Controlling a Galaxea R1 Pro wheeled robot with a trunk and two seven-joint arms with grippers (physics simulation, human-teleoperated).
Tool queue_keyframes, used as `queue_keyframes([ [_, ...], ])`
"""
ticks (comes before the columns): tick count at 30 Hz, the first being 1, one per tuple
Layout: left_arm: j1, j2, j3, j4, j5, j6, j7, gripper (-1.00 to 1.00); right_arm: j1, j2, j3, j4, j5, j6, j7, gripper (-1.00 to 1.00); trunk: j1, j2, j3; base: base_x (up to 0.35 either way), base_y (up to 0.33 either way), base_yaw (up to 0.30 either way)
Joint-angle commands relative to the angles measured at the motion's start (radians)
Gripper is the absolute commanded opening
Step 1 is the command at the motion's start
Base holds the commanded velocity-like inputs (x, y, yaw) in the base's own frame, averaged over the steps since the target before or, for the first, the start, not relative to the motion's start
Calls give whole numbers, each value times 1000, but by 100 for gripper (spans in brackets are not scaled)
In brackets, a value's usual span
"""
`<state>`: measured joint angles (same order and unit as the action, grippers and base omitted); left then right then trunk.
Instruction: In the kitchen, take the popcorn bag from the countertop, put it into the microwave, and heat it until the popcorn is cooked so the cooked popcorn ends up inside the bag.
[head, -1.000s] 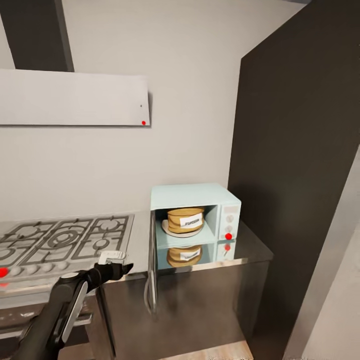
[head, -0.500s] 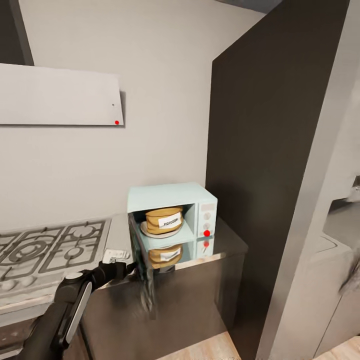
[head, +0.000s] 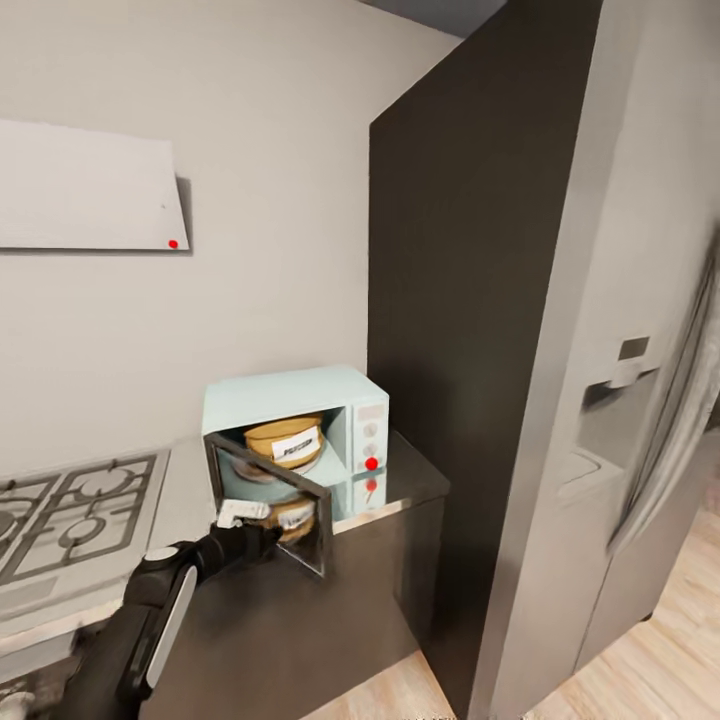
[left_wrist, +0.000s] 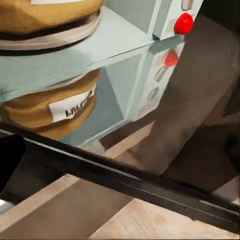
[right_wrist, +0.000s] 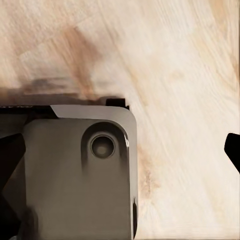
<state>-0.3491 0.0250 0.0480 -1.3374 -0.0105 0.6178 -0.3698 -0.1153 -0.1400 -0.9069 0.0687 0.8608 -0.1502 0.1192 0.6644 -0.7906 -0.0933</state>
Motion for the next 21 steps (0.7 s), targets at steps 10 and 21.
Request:
queue_keyframes([
  [10,-1,-46,-56,6,1,5,-3,100,-1,-1,-6,4,3,-6,1,100,0,-1,-2,0,0,-291],
  [21,-1,-45,-54,4,1,4,91,100,-1,-1,-6,3,3,-9,0,100,0,-1,-2,284,0,-77],
])
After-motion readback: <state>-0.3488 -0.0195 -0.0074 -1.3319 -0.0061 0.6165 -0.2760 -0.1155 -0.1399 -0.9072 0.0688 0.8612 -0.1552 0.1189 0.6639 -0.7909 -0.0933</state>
